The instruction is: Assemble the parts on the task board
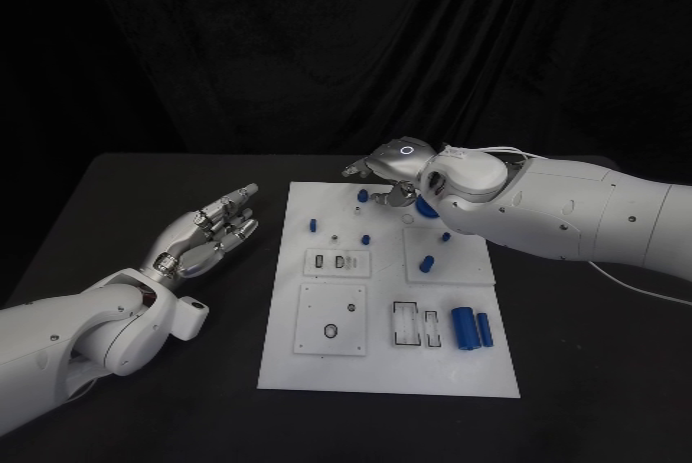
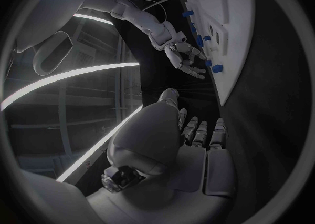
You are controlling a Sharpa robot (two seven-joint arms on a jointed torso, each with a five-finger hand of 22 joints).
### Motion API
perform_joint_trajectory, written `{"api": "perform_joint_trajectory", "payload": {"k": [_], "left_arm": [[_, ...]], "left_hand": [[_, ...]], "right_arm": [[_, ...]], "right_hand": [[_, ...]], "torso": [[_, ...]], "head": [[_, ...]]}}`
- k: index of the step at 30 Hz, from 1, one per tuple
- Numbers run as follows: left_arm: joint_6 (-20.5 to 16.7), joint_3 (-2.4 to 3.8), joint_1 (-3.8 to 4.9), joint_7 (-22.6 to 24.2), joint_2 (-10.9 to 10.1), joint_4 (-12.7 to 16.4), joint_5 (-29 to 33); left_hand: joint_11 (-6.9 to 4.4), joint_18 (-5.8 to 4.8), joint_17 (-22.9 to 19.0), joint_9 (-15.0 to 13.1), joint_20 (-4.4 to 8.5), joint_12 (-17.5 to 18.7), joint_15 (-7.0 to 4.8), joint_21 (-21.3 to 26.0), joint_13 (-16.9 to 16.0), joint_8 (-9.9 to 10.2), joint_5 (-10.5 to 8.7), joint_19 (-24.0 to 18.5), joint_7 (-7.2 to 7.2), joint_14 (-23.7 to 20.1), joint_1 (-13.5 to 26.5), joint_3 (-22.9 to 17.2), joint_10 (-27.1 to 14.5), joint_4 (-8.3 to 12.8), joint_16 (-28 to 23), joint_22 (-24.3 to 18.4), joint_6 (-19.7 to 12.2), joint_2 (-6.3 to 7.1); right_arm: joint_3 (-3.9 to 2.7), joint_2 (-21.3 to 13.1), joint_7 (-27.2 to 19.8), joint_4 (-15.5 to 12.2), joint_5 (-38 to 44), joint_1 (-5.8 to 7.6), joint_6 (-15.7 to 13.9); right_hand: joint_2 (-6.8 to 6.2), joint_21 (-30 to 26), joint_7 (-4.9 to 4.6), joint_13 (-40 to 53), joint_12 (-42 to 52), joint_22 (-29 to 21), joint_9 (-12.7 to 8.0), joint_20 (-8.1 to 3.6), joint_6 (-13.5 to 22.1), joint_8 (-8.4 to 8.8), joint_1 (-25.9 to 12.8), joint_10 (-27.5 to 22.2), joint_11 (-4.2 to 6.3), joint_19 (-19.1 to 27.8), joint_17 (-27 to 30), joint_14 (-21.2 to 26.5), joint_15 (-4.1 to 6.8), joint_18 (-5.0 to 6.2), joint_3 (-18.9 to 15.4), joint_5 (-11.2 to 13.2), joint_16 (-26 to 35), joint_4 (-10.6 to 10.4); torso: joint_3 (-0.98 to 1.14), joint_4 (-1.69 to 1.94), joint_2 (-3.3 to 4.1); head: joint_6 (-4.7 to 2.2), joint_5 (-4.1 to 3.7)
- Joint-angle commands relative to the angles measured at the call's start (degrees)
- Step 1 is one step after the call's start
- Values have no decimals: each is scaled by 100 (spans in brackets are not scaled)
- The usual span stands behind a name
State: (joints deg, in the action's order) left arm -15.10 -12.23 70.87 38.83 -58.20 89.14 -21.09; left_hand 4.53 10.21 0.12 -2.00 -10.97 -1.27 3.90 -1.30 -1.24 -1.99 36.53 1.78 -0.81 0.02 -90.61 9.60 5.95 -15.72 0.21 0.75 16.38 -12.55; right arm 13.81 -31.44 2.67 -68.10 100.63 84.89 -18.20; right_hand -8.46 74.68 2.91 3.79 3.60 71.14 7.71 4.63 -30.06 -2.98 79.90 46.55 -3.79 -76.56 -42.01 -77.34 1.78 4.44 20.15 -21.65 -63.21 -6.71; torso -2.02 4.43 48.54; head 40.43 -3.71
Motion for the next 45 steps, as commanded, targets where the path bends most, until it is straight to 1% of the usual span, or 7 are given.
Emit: {"api": "perform_joint_trajectory", "payload": {"k": [1,10,18,25,27,32,45], "left_arm": [[73,3,10,758,-11,9,-28],[47,3,10,764,-83,42,-28],[18,3,9,768,-110,64,-28],[-1,3,9,789,-126,76,-28],[3,3,9,788,-128,74,-28],[25,3,9,783,-113,70,-28],[77,3,9,757,-102,56,-28]], "left_hand": [[-2,16,-7,5,-48,23,45,-36,5,7,7,-9,25,10,6,-30,-26,4,-16,9,-8,54],[0,16,-8,6,-49,24,46,-33,5,8,7,-11,23,9,5,-34,-28,6,-17,8,-21,55],[-8,15,-12,77,-56,35,58,-26,22,81,4,-17,-492,-2,42,-120,-110,24,-21,4,-749,95],[-96,13,-12,99,-33,53,31,-8,44,102,7,-36,-761,-2,66,-165,-220,35,-21,-4,-998,114],[-99,13,-12,98,-31,55,28,-4,46,100,7,-40,-761,-2,67,-167,-229,35,-21,-6,-992,114],[-97,12,-12,88,-17,56,14,1,48,88,8,-46,-689,-2,75,-184,-247,36,-21,-8,-935,114],[-79,13,-12,79,-21,55,15,1,47,77,0,-45,-598,-2,82,-197,-246,34,-21,-7,-876,113]], "right_arm": [[-13,-75,81,-41,-62,-13,-429],[-80,-631,-17,-504,-477,130,-1000],[-48,-1368,-35,-1012,-779,222,-586],[17,-1896,-10,-1325,-829,226,-329],[26,-1988,23,-1356,-834,220,-281],[35,-2110,139,-1359,-840,191,-163],[40,-2049,400,-1199,-843,72,120]], "right_hand": [[6,-12,-16,17,5,13,-11,-12,-21,-1,44,-3,12,33,-13,19,11,57,-51,8,-9,16],[129,-96,-648,287,298,18,105,-43,-1418,-261,85,1050,57,70,94,72,48,72,-47,-17,59,-4],[55,-338,-687,942,1242,-140,-9,-152,-1729,-218,207,2046,265,220,389,194,169,127,19,15,302,64],[3,-782,-641,3283,3980,-378,-226,-229,-1803,-86,126,998,392,427,754,374,231,201,-20,-14,645,-91],[-6,-777,-634,4559,5258,-319,-269,-237,-1794,-87,74,1272,394,391,106,214,245,191,-22,-12,226,-170],[29,438,-686,8456,8547,931,-339,-192,-1809,-96,-314,4142,415,-395,-4298,-1026,189,-112,-360,-1,-2437,-535],[57,1231,-730,8621,8640,1644,-327,-168,-1778,-75,-759,4345,402,-1055,-4799,-1266,180,-337,-786,-5,-2679,-953]], "torso": [[1,-2,-2],[2,-1,-3],[7,-17,-9],[0,-14,-10],[-2,-14,-7],[-2,-3,-3],[0,-4,-2]], "head": [[-16,15],[-28,49],[-25,88],[-14,108],[-17,98],[-21,72],[4,94]]}}
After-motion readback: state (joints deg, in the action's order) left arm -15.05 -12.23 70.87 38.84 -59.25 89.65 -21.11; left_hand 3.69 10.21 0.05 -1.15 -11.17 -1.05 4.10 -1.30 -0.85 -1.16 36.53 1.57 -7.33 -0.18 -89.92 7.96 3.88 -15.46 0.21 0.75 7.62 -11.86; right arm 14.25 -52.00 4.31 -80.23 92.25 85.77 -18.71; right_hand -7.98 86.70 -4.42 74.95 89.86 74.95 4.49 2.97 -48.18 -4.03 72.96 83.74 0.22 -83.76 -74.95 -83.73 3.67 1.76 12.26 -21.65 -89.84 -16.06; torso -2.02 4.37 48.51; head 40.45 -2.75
